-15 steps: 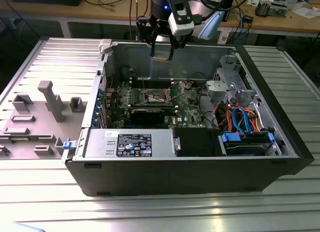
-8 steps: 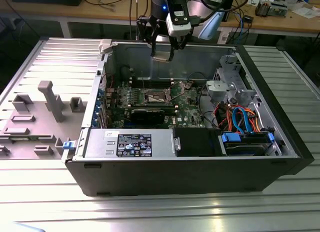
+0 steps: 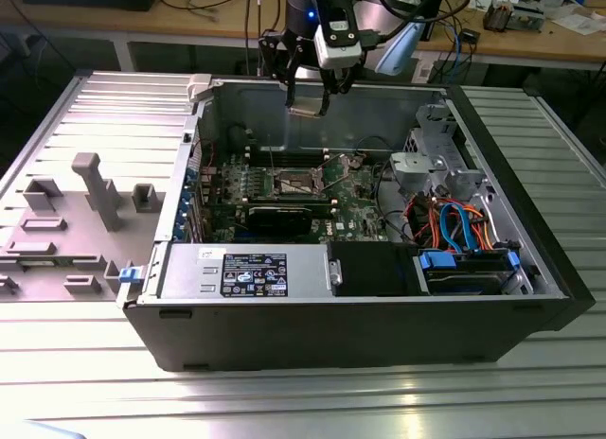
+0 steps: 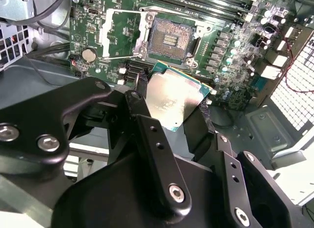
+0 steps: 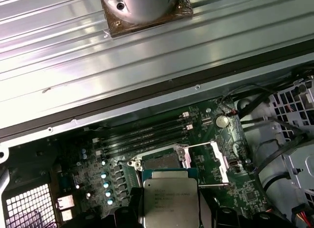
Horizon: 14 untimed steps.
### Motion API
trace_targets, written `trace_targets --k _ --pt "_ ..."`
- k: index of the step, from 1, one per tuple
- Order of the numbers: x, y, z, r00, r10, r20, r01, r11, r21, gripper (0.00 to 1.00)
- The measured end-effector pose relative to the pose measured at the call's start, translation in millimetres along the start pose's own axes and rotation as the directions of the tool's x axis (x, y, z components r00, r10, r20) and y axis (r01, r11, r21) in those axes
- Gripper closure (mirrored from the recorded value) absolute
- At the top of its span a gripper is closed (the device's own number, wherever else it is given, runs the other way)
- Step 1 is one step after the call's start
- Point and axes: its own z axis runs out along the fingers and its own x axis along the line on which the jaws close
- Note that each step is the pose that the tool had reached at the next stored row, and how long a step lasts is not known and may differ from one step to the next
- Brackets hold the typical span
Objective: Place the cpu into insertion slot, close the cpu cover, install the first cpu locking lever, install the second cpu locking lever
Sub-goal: 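Place the cpu into insertion slot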
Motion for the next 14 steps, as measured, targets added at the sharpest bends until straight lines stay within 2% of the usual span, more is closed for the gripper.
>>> trace_targets --k 2,5,9,13,14 --pt "0.0 0.0 0.1 0.9995 0.032 0.0027 -0.032 0.9995 -0.0008 0.46" --pt "0.0 -0.1 0.4 0.996 0.089 0.0077 -0.089 0.9961 -0.0023 0.46" --pt "0.0 -0.1 0.5 0.9923 0.124 0.0107 -0.123 0.9923 -0.0033 0.46" --pt "0.0 -0.1 0.9 0.9811 0.193 0.0166 -0.193 0.9812 -0.006 0.46" --pt "0.0 -0.1 1.0 0.9799 0.199 0.017 -0.199 0.98 -0.0064 0.46"
